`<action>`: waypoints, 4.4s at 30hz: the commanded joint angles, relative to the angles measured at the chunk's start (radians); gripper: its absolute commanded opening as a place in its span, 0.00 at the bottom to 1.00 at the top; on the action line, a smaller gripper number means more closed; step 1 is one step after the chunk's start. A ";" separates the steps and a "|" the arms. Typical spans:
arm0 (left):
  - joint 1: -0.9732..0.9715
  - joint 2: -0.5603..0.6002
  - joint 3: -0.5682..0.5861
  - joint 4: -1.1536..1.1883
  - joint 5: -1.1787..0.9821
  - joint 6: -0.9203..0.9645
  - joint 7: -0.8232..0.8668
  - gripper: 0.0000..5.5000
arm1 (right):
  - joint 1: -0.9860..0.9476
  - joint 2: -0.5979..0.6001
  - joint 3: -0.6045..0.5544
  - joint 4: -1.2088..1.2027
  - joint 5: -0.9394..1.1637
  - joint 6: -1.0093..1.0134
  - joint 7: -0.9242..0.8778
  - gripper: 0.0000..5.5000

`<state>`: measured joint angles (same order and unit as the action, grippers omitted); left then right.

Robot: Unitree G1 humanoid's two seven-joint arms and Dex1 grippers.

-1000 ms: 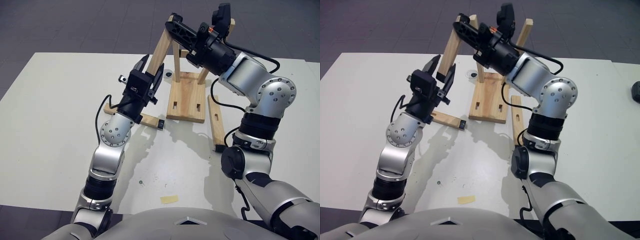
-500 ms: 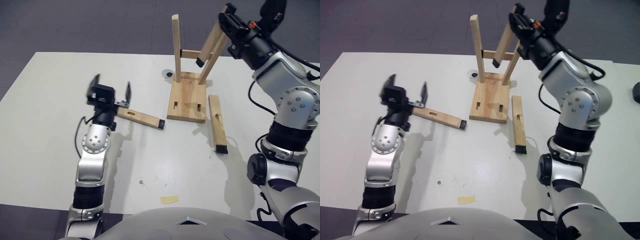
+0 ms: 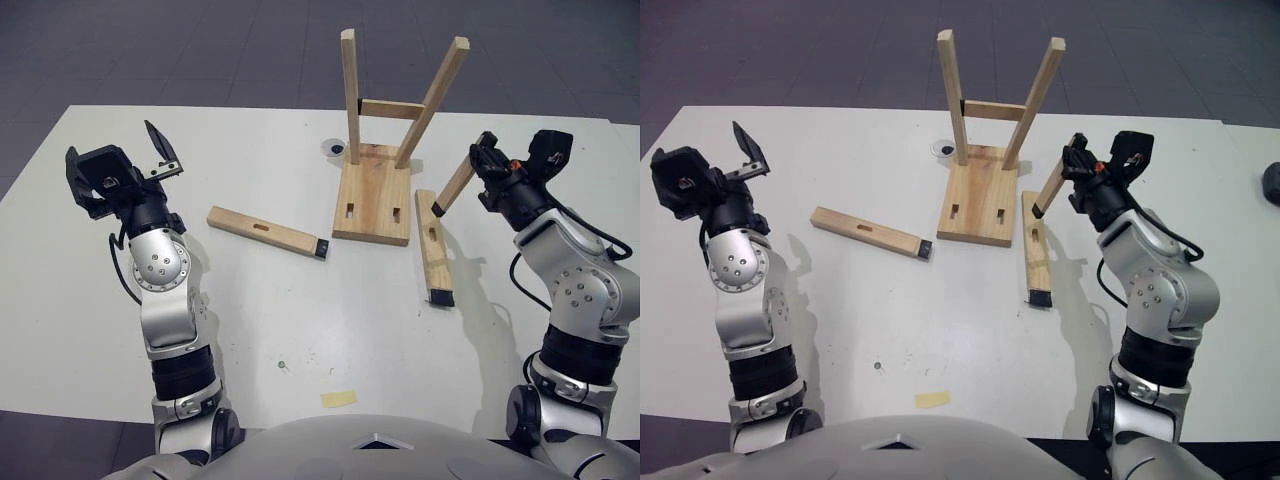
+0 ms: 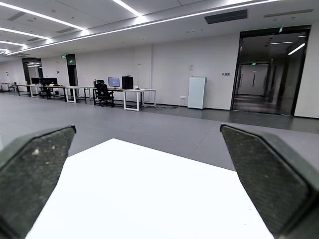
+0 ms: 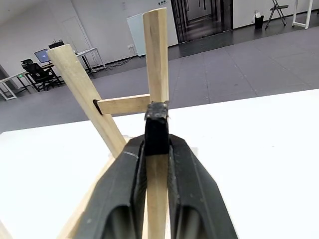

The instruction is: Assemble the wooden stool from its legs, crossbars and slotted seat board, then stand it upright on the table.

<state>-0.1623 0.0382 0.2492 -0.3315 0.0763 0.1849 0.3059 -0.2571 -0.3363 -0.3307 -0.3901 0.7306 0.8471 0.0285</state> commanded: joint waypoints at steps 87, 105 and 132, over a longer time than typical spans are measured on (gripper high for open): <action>-0.172 -0.043 -0.139 0.024 0.050 -0.003 -0.011 0.98 | 0.222 -0.083 0.299 0.779 -0.458 -0.730 0.353 0.18; -0.189 -0.041 -0.137 0.038 0.054 -0.011 -0.015 0.98 | 0.103 -0.152 0.209 0.501 -0.445 -0.627 0.417 0.73; -0.186 -0.047 -0.124 0.043 0.064 -0.011 -0.012 0.98 | -0.291 -0.057 0.202 0.532 -0.508 -0.553 0.258 0.98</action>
<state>-0.3338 -0.0096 0.1214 -0.2908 0.1388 0.1637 0.2938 -0.5528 -0.4062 -0.1450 0.1085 0.2566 0.2748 0.3123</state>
